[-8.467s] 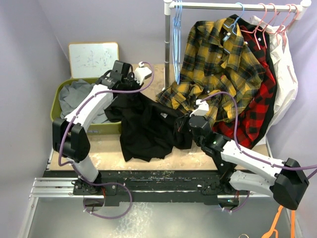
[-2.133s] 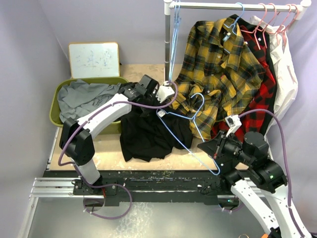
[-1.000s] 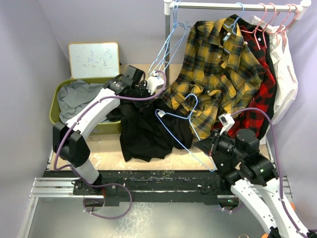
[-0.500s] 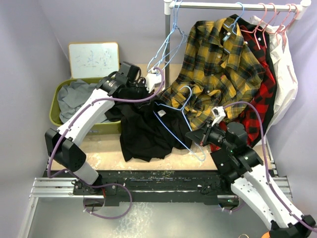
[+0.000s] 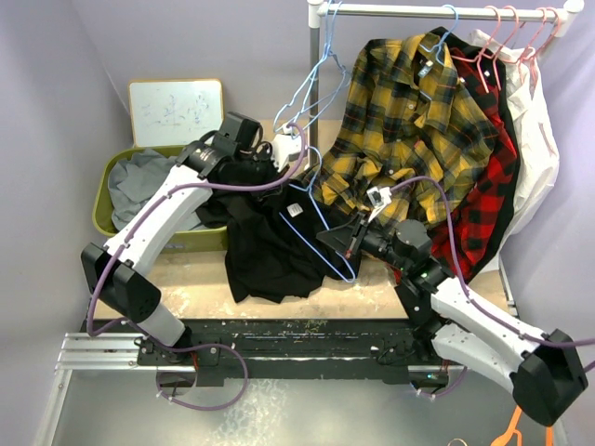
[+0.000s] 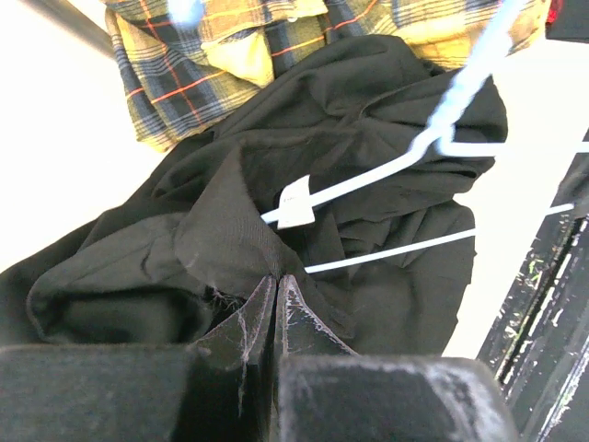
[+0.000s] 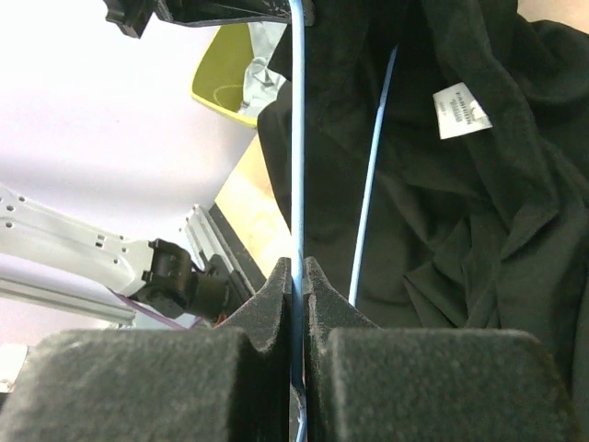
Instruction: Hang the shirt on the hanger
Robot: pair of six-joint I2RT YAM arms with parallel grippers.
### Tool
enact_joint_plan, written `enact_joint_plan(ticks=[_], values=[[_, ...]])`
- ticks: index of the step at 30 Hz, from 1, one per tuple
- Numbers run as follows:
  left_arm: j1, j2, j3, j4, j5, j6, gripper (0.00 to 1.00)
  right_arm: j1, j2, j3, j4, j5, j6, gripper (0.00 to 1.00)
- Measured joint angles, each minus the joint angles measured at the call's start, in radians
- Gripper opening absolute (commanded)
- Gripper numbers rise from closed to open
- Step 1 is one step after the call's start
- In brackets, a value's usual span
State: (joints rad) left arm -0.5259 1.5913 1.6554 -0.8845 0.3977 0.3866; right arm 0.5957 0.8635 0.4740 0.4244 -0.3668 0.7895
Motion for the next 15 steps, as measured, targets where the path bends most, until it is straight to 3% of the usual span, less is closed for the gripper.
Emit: enact_joint_plan(ticks=[15], values=[[-0.011, -0.068, 0.002, -0.072, 0.101, 0.062, 0.00, 0.026, 0.241, -0.071, 0.402, 0.140, 0.019, 0.00]])
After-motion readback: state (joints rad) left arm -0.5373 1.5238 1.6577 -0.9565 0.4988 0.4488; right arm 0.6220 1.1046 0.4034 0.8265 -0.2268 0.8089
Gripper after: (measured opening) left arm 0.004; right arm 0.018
